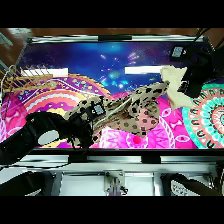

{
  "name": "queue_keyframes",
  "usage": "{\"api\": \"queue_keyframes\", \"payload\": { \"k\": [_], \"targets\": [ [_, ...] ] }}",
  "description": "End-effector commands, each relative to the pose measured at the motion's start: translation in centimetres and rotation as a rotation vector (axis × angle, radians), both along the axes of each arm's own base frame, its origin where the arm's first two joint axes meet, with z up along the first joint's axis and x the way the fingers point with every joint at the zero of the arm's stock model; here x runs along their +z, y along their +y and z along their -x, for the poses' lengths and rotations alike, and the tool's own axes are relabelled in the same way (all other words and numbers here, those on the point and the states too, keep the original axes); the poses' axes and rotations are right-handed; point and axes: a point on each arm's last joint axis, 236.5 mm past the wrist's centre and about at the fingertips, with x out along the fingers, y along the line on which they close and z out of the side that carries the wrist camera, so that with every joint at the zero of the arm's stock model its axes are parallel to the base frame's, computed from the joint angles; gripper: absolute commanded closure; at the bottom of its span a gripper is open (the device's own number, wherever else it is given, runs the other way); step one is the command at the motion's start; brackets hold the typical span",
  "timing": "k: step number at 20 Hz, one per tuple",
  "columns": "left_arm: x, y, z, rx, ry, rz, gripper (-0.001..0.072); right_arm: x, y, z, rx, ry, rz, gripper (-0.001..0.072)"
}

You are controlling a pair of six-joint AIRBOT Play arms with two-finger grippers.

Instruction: Fold the shirts.

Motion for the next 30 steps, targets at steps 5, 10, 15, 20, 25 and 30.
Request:
{"api": "queue_keyframes", "payload": {
  "k": [5, 10, 15, 20, 25, 30],
  "targets": [
    [1.2, -0.4, -0.4, -0.074, -0.052, -0.002, 0.0668, -1.0, 3.4, 0.8, 0.242, 0.025, -0.007, 0.0225],
    [1.4, -0.2, -0.1, -0.086, -0.046, -0.016, 0.0668, -2.2, 3.8, 0.4, 0.263, 0.053, 0.028, 0.0225],
    [2.9, -0.9, -0.9, -0.099, -0.093, 0.017, 0.0668, -3.0, 4.9, 0.5, 0.295, 0.078, -0.008, 0.0225],
    [6.3, 0.3, -4.1, -0.019, -0.151, 0.065, 0.0669, -5.1, 6.2, 2.0, 0.334, 0.159, -0.022, 0.0226],
    [5.3, 1.2, -5.6, 0.02, -0.102, 0.072, 0.0661, -5.3, 6.5, 2.3, 0.316, 0.176, -0.042, 0.0634],
    [2.6, 6.3, -10.3, 0.104, -0.16, -0.116, 0.0232, -5.1, 7.0, 2.4, 0.314, 0.178, -0.066, 0.0635]
  ]
}}
